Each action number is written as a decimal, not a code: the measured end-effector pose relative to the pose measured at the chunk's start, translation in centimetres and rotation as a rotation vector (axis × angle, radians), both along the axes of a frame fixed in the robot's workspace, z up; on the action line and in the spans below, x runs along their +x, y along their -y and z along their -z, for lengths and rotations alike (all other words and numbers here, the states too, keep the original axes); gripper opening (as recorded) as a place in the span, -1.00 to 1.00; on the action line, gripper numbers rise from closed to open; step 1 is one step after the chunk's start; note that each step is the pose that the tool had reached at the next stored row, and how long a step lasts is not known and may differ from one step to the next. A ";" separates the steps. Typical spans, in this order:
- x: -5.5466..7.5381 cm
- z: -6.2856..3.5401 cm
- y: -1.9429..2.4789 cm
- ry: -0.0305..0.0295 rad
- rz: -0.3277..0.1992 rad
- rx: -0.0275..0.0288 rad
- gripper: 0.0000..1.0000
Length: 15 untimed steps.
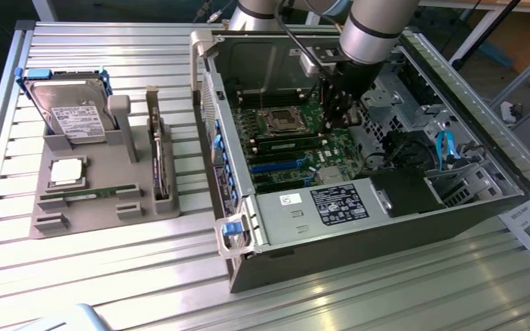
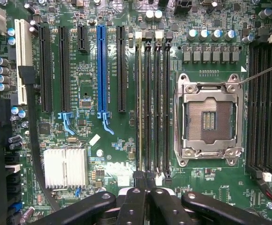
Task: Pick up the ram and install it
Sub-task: 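Press down the ram until it locks into place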
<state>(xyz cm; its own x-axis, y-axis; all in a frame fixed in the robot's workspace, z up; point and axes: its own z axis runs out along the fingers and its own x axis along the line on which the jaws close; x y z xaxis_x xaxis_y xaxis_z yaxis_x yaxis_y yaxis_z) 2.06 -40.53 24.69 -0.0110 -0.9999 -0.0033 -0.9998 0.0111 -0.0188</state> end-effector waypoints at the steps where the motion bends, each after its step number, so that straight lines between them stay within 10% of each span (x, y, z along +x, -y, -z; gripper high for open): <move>1: 0.0 0.06 0.00 0.0006 0.000 0.0000 -0.80; 15: -0.1 0.91 0.00 0.0073 0.000 0.0000 -0.80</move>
